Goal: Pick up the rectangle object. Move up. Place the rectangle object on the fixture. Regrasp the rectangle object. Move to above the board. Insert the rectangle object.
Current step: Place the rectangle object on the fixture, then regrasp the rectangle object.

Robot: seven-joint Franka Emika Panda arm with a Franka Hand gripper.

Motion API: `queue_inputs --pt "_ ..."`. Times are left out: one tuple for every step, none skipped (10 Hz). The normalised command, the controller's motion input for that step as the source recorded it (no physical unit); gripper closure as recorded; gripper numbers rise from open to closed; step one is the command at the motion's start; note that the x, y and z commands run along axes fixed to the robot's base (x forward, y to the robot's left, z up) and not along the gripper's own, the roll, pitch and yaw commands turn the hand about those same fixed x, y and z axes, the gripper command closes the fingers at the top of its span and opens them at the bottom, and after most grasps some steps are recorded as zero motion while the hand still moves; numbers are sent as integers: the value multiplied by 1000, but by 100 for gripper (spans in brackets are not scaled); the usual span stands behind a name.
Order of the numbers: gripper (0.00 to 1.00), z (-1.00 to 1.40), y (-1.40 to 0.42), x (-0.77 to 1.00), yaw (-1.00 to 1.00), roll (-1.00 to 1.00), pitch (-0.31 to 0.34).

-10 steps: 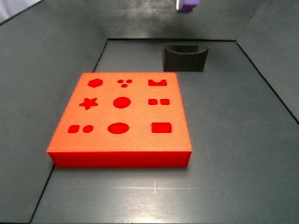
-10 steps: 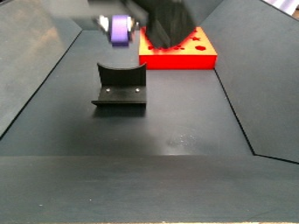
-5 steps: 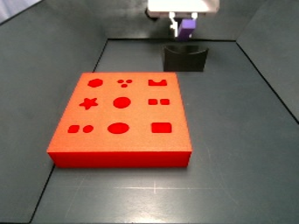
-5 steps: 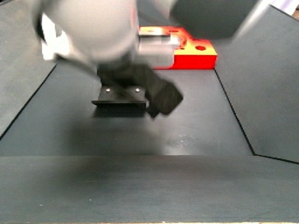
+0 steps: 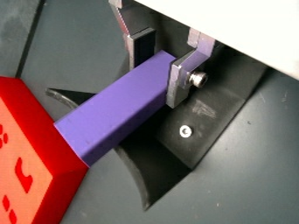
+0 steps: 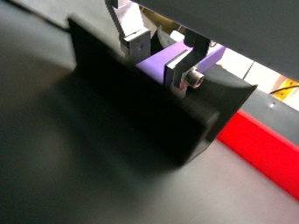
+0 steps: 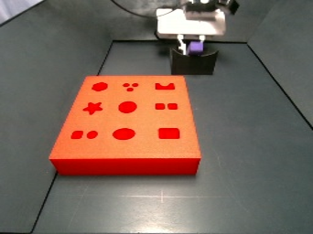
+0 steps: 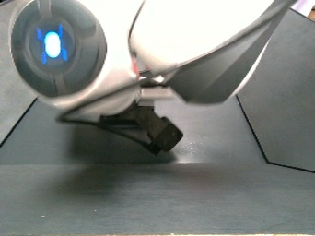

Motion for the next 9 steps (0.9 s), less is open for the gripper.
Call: queue_inputs --pt "100 -397 57 86 -97 -135 -1" --pt "100 -397 46 60 -81 -100 -6" --pt "100 -167 -500 0 0 0 0" --pt "0 0 0 0 0 0 0" --pt "0 1000 0 0 -12 -64 -23" --pt "0 1000 -1 -10 -1 -56 -18" --pt "0 1000 -1 -21 9 -39 -16" --pt "0 1000 -6 -31 20 -8 -17" --pt "0 1000 -5 -37 25 8 -13"
